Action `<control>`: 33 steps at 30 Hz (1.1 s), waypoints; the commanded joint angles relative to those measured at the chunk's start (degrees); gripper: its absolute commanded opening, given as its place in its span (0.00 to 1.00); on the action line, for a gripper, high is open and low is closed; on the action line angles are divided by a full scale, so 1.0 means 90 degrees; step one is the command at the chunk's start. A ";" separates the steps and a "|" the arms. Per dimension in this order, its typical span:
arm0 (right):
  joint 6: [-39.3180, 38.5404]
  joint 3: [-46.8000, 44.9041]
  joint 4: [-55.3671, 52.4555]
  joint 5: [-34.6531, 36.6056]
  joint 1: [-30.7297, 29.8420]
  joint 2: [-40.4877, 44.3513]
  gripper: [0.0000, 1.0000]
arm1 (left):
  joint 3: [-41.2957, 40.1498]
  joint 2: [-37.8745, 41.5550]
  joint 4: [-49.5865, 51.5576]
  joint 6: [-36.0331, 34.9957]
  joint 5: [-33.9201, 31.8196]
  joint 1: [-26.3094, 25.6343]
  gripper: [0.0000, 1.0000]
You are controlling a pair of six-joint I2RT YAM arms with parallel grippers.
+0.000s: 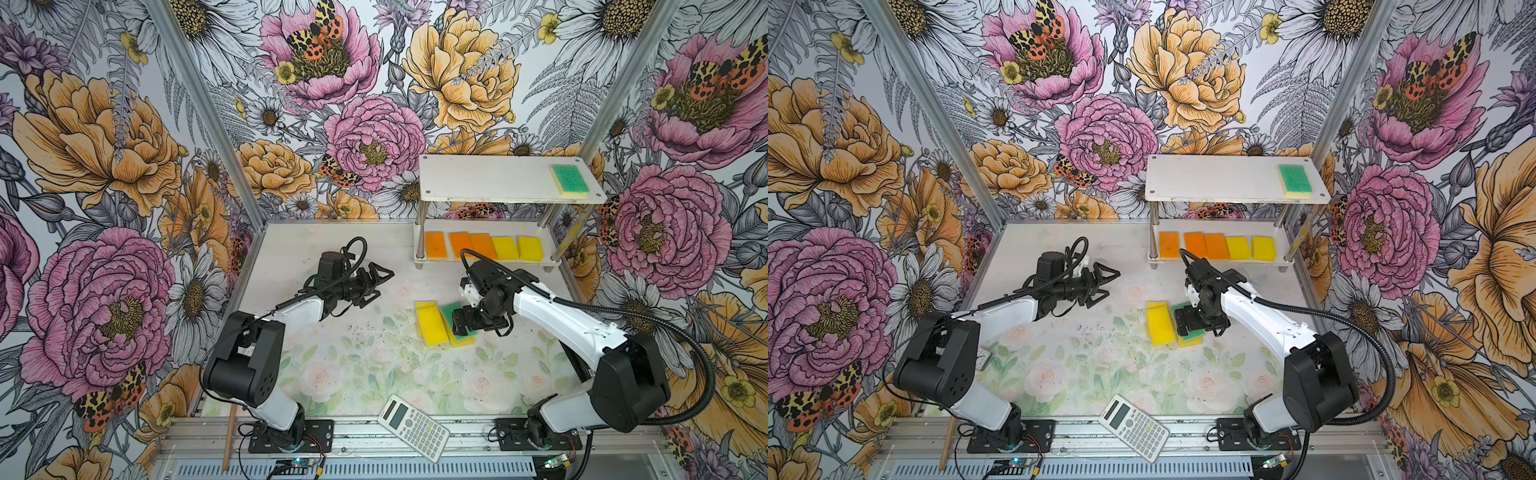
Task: Arrange cleaning sponges on a shelf
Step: Pick up the cleaning sponge.
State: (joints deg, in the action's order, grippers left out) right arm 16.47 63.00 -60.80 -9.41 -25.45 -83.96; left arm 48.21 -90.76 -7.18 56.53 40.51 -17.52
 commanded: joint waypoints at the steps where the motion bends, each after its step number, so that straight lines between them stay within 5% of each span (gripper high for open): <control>1: -0.0097 0.0048 0.0101 0.0233 -0.0023 -0.0169 0.97 | -0.0080 0.0195 -0.0123 0.0061 -0.0233 -0.0065 0.99; 33: -0.0094 0.0149 0.0927 0.0740 -0.0102 -0.1286 0.97 | -0.0139 0.0216 -0.0052 0.0042 -0.0311 -0.0036 0.99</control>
State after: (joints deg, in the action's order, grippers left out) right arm 15.42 63.05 -54.24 -4.14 -25.89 -94.91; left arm 47.92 -90.43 -7.11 57.10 38.98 -18.04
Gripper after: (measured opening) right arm 0.970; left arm 0.988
